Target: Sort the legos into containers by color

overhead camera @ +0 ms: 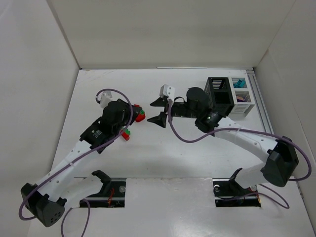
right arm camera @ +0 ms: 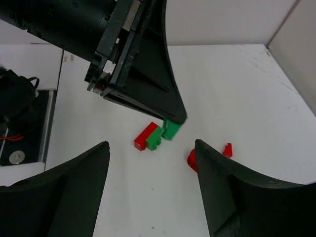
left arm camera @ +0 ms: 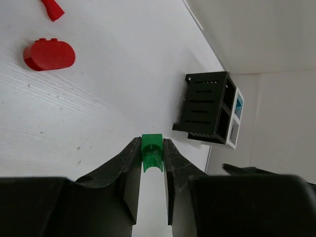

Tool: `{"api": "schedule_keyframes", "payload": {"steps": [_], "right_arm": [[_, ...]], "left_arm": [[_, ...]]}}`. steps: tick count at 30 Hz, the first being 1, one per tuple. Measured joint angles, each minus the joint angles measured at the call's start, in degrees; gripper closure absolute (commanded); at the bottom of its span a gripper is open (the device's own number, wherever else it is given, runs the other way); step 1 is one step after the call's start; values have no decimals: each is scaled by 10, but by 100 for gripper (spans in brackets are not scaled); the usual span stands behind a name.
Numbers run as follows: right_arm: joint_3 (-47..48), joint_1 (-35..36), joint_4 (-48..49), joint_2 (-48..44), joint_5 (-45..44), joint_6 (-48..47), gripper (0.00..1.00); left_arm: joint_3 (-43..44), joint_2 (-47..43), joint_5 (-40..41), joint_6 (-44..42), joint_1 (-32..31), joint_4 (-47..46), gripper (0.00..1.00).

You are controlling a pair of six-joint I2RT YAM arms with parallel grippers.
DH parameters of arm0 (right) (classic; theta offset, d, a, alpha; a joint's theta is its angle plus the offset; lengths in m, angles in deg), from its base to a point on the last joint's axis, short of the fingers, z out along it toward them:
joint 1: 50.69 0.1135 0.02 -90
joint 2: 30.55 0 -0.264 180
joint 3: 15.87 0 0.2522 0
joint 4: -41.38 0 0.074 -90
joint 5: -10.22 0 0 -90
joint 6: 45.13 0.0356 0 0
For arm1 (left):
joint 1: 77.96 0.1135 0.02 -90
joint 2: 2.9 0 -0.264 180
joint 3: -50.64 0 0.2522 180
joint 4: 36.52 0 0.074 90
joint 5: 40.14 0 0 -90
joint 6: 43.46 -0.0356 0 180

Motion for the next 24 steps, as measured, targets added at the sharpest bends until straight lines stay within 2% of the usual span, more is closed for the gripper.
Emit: {"api": "schedule_keyframes", "payload": {"steps": [3, 11, 17, 21, 24], "right_arm": [[11, 23, 6, 22, -18, 14, 27], [12, 26, 11, 28, -110, 41, 28], [39, 26, 16, 54, -129, 48, 31], [49, 26, 17, 73, -129, 54, 35], [50, 26, 16, 82, -125, 60, 47]], "left_arm": [[14, 10, 13, 0, -22, -12, 85], [17, 12, 36, 0, -46, -40, 85], [17, 12, 40, -2, -59, -57, 85], [17, 12, 43, -2, -61, -62, 85], [17, 12, 48, -2, -61, -65, 85]]}}
